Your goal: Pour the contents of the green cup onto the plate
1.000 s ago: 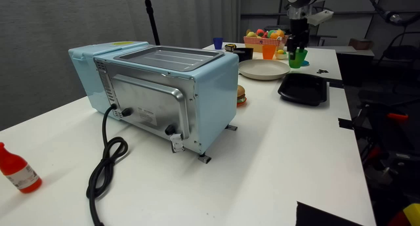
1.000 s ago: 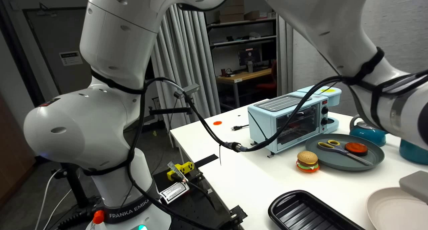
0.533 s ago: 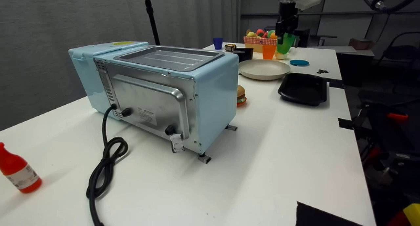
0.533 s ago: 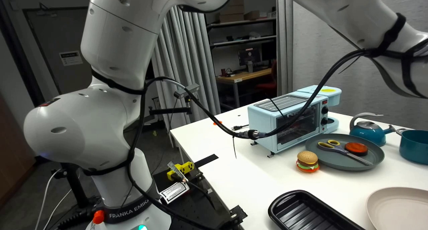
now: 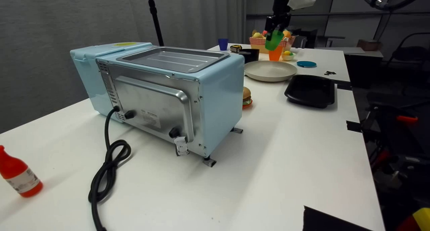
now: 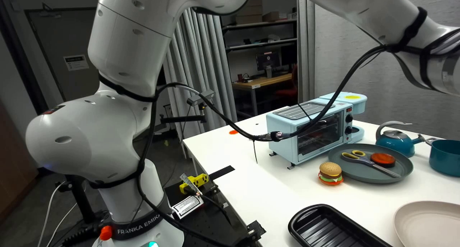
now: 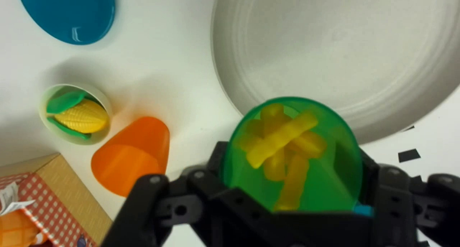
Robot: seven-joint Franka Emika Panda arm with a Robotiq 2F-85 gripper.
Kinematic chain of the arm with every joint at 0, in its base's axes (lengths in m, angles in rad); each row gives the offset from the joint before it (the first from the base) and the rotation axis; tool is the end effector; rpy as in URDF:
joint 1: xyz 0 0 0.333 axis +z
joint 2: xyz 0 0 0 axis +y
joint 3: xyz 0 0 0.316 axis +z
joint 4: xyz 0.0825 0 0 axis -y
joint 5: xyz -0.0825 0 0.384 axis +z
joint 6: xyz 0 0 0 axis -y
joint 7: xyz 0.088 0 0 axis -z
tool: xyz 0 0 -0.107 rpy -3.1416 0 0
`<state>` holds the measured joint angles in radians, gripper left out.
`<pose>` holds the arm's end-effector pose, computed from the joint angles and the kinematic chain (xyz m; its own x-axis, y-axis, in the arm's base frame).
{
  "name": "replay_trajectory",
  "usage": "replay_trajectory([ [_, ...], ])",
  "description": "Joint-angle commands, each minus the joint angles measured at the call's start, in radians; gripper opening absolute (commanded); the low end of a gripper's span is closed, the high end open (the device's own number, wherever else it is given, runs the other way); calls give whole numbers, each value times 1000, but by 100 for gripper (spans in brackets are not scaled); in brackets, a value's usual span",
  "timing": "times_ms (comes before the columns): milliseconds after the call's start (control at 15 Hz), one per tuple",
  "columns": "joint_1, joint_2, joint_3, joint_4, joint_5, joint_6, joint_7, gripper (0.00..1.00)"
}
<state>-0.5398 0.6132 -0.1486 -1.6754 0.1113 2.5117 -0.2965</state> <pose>0.5506 -0.4365 0.2726 0.8869 -0.4067 0.2191 -0.4297 -0.9004 0.0679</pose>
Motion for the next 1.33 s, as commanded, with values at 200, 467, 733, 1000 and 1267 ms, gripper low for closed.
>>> replay_trajectory([
  [200, -41, -112, 117, -198, 102, 257, -139, 53],
  [467, -106, -188, 225, -367, 150, 419, -263, 53],
  [733, -279, -208, 447, -491, 238, 677, -431, 53],
  [1000, -542, -140, 748, -543, 177, 920, -469, 53],
  [1267, -724, -67, 892, -607, 11, 1091, -436, 53],
])
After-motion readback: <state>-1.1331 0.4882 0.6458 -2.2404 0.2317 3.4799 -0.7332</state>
